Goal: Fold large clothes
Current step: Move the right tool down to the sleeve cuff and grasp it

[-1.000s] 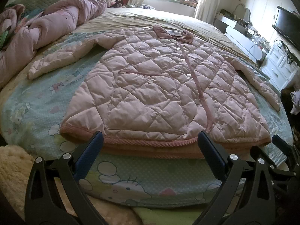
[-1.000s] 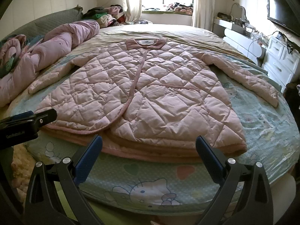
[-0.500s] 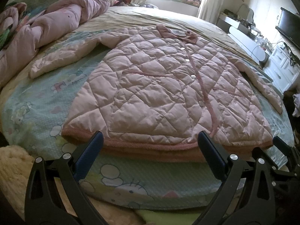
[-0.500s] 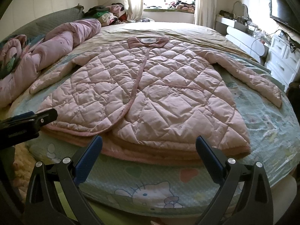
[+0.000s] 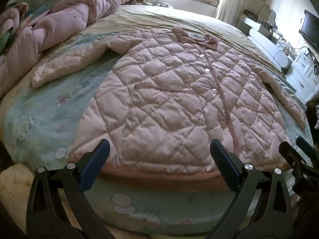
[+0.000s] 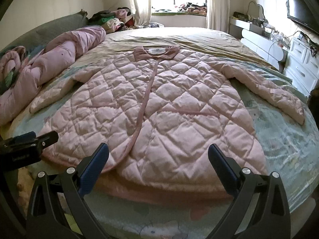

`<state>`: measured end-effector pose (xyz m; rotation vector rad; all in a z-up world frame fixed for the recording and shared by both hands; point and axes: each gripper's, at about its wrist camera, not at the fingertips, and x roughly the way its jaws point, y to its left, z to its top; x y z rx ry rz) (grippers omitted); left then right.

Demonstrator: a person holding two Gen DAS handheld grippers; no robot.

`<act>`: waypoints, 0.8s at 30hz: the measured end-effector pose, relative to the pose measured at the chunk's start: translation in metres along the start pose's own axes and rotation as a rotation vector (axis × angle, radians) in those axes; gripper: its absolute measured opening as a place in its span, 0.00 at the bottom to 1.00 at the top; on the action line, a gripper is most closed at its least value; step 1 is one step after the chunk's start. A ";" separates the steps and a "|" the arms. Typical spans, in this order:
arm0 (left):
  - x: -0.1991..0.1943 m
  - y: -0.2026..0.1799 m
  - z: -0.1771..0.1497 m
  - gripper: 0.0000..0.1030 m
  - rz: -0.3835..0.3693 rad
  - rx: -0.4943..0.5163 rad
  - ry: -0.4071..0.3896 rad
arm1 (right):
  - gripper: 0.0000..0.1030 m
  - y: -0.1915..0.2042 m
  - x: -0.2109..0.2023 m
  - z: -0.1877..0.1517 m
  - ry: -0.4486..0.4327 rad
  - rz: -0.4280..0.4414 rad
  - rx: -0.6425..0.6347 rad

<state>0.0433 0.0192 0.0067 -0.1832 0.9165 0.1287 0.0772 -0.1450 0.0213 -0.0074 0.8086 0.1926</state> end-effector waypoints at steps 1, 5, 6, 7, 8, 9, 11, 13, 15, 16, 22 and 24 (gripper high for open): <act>0.001 0.000 0.003 0.91 0.003 -0.001 -0.002 | 0.96 -0.001 0.002 0.003 0.001 0.000 0.000; 0.011 -0.006 0.019 0.91 0.005 0.013 -0.006 | 0.96 -0.006 0.011 0.017 -0.001 0.005 0.005; 0.013 -0.008 0.023 0.91 0.005 0.015 -0.004 | 0.96 -0.007 0.014 0.021 0.000 0.007 0.005; 0.017 -0.009 0.027 0.91 0.004 0.017 0.003 | 0.96 -0.008 0.017 0.025 0.001 0.011 0.008; 0.019 -0.011 0.031 0.91 -0.002 0.017 0.009 | 0.96 -0.010 0.019 0.029 -0.001 0.012 0.014; 0.023 -0.011 0.037 0.91 -0.008 0.012 0.013 | 0.96 -0.011 0.021 0.032 -0.004 0.011 0.016; 0.029 -0.014 0.046 0.91 -0.007 0.011 0.008 | 0.96 -0.014 0.027 0.040 -0.010 0.006 0.019; 0.034 -0.017 0.055 0.91 -0.002 0.016 0.010 | 0.96 -0.017 0.032 0.047 -0.012 0.002 0.022; 0.041 -0.021 0.065 0.91 -0.003 0.017 0.016 | 0.96 -0.023 0.039 0.056 -0.005 0.013 0.037; 0.045 -0.023 0.070 0.91 -0.006 0.019 0.017 | 0.96 -0.026 0.044 0.060 -0.002 0.012 0.045; 0.063 -0.036 0.096 0.91 -0.007 0.032 0.013 | 0.96 -0.040 0.070 0.083 0.034 0.024 0.083; 0.070 -0.042 0.106 0.91 -0.006 0.035 0.014 | 0.96 -0.044 0.075 0.090 0.034 0.013 0.091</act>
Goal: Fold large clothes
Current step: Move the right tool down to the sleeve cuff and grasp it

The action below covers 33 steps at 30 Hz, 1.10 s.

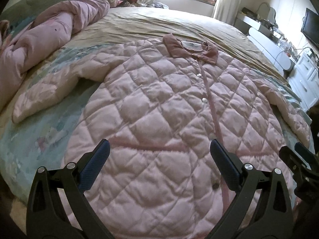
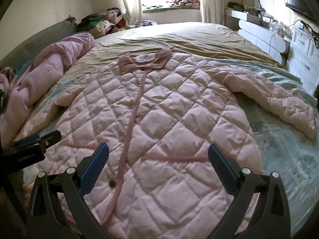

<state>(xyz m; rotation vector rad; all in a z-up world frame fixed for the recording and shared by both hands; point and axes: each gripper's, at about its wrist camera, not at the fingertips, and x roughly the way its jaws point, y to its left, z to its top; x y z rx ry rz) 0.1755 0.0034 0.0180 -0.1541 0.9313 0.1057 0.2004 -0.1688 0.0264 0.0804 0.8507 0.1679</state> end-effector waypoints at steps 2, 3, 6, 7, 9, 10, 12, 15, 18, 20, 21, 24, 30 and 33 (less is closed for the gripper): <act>0.007 -0.004 0.009 0.91 -0.003 0.003 0.000 | 0.96 -0.004 0.005 0.007 0.000 -0.004 0.009; 0.009 -0.006 0.012 0.91 -0.004 0.006 -0.002 | 0.96 -0.007 0.007 0.011 -0.002 -0.007 0.014; 0.020 -0.013 0.022 0.91 -0.003 0.016 0.000 | 0.96 -0.017 0.014 0.021 -0.007 -0.022 0.033; 0.025 -0.015 0.027 0.91 -0.007 0.018 0.004 | 0.96 -0.022 0.017 0.026 -0.009 -0.032 0.045; 0.032 -0.018 0.032 0.91 -0.009 0.020 0.008 | 0.96 -0.030 0.021 0.032 -0.011 -0.038 0.061; 0.035 -0.020 0.035 0.91 -0.010 0.021 0.011 | 0.96 -0.036 0.024 0.036 -0.013 -0.051 0.076; 0.043 -0.023 0.041 0.91 -0.019 0.020 0.019 | 0.96 -0.045 0.028 0.042 -0.014 -0.060 0.096; 0.051 -0.027 0.048 0.91 -0.031 0.021 0.026 | 0.96 -0.063 0.034 0.052 -0.015 -0.083 0.138; 0.058 -0.031 0.055 0.91 -0.036 0.024 0.027 | 0.96 -0.078 0.039 0.058 -0.019 -0.108 0.165; 0.062 -0.034 0.059 0.91 -0.036 0.025 0.028 | 0.96 -0.088 0.043 0.062 -0.020 -0.126 0.187; 0.066 -0.036 0.062 0.91 -0.035 0.027 0.031 | 0.96 -0.095 0.046 0.063 -0.018 -0.136 0.201; 0.073 -0.040 0.068 0.91 -0.027 0.032 0.038 | 0.96 -0.116 0.054 0.066 -0.010 -0.159 0.254; 0.090 -0.050 0.078 0.91 -0.014 0.049 0.049 | 0.96 -0.161 0.068 0.064 0.009 -0.207 0.378; 0.099 -0.055 0.081 0.91 -0.009 0.054 0.056 | 0.96 -0.186 0.072 0.060 0.013 -0.225 0.448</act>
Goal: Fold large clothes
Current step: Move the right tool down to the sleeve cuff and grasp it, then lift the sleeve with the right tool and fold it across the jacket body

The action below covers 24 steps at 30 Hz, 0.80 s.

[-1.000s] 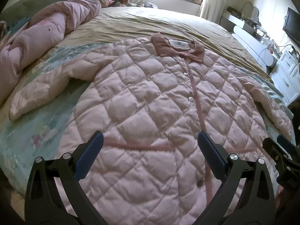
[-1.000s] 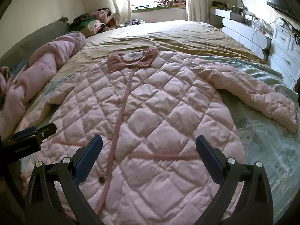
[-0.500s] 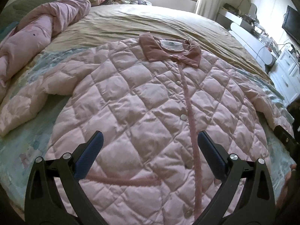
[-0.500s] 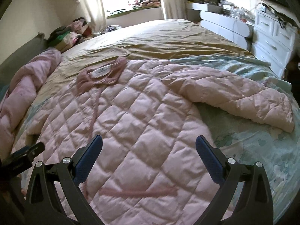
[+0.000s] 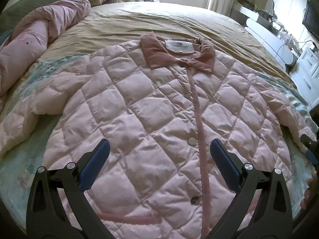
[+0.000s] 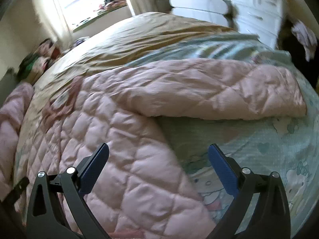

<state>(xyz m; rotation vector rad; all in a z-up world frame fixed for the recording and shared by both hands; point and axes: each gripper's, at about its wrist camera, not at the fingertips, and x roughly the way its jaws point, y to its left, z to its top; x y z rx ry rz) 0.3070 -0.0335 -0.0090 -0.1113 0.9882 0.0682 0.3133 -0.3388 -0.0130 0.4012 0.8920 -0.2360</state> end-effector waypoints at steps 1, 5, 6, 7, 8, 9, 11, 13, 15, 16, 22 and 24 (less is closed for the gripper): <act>0.003 -0.001 0.001 0.91 0.003 0.002 0.004 | 0.96 -0.009 0.004 0.003 0.007 -0.003 0.030; 0.014 -0.004 0.001 0.91 0.006 -0.001 0.019 | 0.96 -0.040 0.019 0.009 0.028 -0.023 0.137; 0.017 -0.004 0.000 0.91 0.006 -0.004 0.024 | 0.96 -0.050 0.025 0.011 0.037 -0.021 0.178; 0.019 -0.004 -0.001 0.91 0.007 -0.004 0.028 | 0.96 -0.061 0.030 0.013 0.042 -0.032 0.219; 0.021 -0.004 -0.002 0.91 0.011 -0.004 0.033 | 0.96 -0.068 0.032 0.014 0.043 -0.039 0.245; 0.023 -0.003 -0.003 0.91 0.014 -0.002 0.037 | 0.96 -0.078 0.036 0.016 0.043 -0.046 0.277; 0.026 -0.002 -0.004 0.91 0.022 -0.002 0.042 | 0.96 -0.096 0.041 0.020 0.044 -0.057 0.328; 0.028 0.000 -0.004 0.91 0.018 -0.007 0.047 | 0.96 -0.117 0.047 0.025 0.041 -0.089 0.384; 0.029 0.001 -0.003 0.91 0.024 -0.010 0.046 | 0.96 -0.135 0.050 0.029 0.035 -0.134 0.427; 0.028 0.001 -0.002 0.91 0.024 -0.011 0.042 | 0.96 -0.145 0.052 0.031 0.031 -0.150 0.456; 0.025 0.002 0.002 0.91 0.023 -0.019 0.034 | 0.96 -0.200 0.061 0.040 0.008 -0.179 0.596; 0.023 0.003 0.004 0.91 0.026 -0.020 0.027 | 0.96 -0.211 0.062 0.044 -0.014 -0.174 0.633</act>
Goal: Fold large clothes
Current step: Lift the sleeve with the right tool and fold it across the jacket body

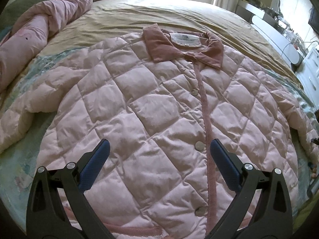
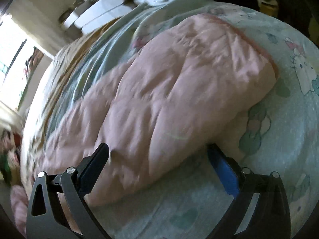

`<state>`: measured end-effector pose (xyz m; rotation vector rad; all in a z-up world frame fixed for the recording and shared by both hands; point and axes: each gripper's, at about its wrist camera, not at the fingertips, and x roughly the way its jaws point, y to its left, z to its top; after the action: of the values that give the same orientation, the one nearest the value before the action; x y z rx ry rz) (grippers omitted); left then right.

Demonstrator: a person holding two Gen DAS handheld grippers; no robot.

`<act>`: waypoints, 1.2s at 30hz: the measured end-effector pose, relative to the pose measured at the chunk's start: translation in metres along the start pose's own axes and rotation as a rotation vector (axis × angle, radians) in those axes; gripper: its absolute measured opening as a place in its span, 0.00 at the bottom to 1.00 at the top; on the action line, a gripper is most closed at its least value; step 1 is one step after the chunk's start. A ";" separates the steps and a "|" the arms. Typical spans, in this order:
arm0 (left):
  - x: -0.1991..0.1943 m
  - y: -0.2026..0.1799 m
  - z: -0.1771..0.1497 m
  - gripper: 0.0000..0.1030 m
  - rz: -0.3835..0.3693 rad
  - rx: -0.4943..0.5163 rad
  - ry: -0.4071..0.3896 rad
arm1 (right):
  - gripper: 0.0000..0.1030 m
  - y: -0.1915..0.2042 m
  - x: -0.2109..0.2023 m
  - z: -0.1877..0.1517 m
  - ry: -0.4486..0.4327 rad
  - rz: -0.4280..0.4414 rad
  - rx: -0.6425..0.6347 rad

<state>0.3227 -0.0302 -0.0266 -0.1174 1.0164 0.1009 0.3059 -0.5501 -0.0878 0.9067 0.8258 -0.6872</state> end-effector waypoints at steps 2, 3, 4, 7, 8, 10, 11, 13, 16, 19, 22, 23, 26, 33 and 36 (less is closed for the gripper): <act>-0.001 0.001 0.002 0.91 0.002 -0.003 -0.004 | 0.96 -0.008 0.004 0.011 -0.022 0.008 0.044; -0.003 0.003 0.002 0.91 0.004 -0.007 -0.005 | 0.96 -0.015 0.006 0.017 -0.033 0.029 0.076; -0.004 0.004 0.002 0.91 0.003 -0.012 -0.003 | 0.94 -0.020 0.009 0.025 -0.042 0.048 0.105; -0.013 0.010 0.003 0.91 -0.004 -0.024 -0.012 | 0.51 -0.032 0.006 0.030 -0.098 0.079 0.163; -0.015 0.011 0.004 0.91 -0.003 -0.026 -0.015 | 0.38 -0.034 0.006 0.033 -0.110 0.107 0.161; -0.019 0.015 0.007 0.91 0.002 -0.028 -0.018 | 0.28 -0.033 0.003 0.038 -0.116 0.160 0.151; -0.022 0.017 0.008 0.91 0.003 -0.027 -0.020 | 0.23 -0.031 -0.001 0.040 -0.124 0.185 0.134; -0.027 0.018 0.011 0.91 0.004 -0.025 -0.029 | 0.19 -0.019 -0.015 0.044 -0.159 0.217 0.074; -0.037 0.021 0.017 0.91 0.020 -0.014 -0.051 | 0.17 0.006 -0.044 0.048 -0.207 0.277 -0.020; -0.047 0.025 0.023 0.91 0.017 -0.010 -0.070 | 0.16 0.041 -0.079 0.045 -0.247 0.348 -0.135; -0.054 0.030 0.030 0.91 0.019 -0.009 -0.082 | 0.16 0.080 -0.109 0.035 -0.269 0.403 -0.240; -0.056 0.032 0.032 0.91 0.019 -0.010 -0.084 | 0.15 0.093 -0.117 0.032 -0.275 0.418 -0.273; -0.063 0.042 0.039 0.91 0.015 -0.018 -0.099 | 0.15 0.125 -0.138 0.023 -0.285 0.470 -0.346; -0.071 0.066 0.053 0.91 0.013 -0.044 -0.113 | 0.15 0.203 -0.178 -0.011 -0.306 0.578 -0.516; -0.074 0.079 0.059 0.91 0.007 -0.059 -0.117 | 0.14 0.234 -0.193 -0.031 -0.308 0.618 -0.585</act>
<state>0.3226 0.0545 0.0626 -0.1601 0.8978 0.1425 0.3837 -0.3850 0.1564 0.4584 0.3910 -0.0226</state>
